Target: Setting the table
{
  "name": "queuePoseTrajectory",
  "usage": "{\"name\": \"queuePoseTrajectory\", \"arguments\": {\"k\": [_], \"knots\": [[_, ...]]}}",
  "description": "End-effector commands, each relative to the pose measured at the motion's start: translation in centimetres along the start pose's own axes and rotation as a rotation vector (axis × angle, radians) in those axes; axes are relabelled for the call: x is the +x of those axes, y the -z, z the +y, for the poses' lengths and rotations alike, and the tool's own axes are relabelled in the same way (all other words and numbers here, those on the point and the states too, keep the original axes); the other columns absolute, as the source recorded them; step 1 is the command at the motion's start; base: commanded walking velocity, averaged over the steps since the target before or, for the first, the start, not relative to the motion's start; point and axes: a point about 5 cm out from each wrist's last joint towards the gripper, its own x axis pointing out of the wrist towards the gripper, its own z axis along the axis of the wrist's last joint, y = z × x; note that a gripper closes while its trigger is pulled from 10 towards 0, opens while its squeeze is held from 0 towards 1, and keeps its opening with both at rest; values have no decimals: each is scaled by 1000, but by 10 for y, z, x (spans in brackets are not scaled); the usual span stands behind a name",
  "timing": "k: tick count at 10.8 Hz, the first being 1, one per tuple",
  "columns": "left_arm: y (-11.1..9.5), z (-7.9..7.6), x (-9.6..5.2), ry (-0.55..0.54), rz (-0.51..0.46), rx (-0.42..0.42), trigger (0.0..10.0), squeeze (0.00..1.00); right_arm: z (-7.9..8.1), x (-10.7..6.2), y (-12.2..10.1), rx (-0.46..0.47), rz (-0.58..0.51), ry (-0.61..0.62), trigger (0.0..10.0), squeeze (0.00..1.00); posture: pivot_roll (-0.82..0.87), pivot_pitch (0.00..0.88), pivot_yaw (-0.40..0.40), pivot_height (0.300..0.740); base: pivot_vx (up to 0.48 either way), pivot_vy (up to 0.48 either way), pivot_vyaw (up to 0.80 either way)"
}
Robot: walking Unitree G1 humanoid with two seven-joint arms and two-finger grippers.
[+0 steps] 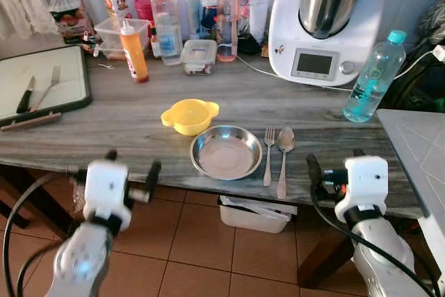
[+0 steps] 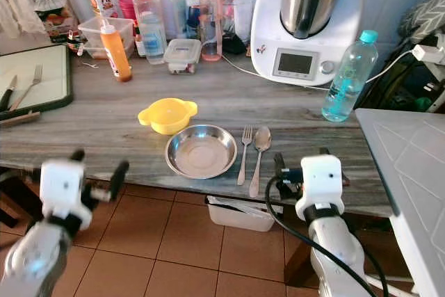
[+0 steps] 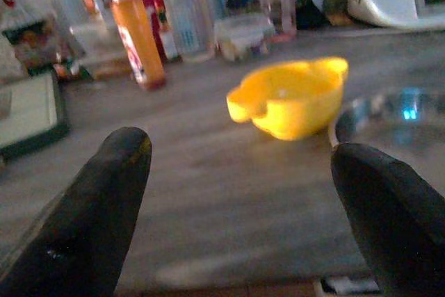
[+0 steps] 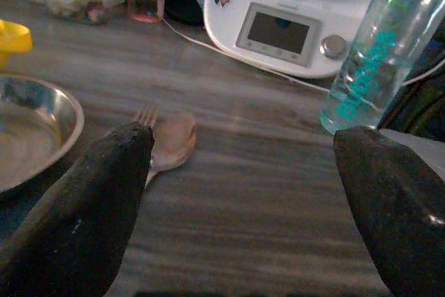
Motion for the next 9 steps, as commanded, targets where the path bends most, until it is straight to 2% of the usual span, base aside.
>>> {"name": "queuePoseTrajectory", "arguments": {"k": [1,7,9], "knots": [[3,1,1,-18,26,14,10000,0,1,3,0,5,-1,-17,10000,0,92,0,9,740,0,0,0],[11,2,4,-25,58,17,10000,0,-1,6,4,19,25,-27,10000,0,88,12,9,740,0,0,0],[12,2,6,-34,66,24,10000,0,-1,6,6,22,31,-26,10000,0,87,13,9,740,-379,0,0]]}}
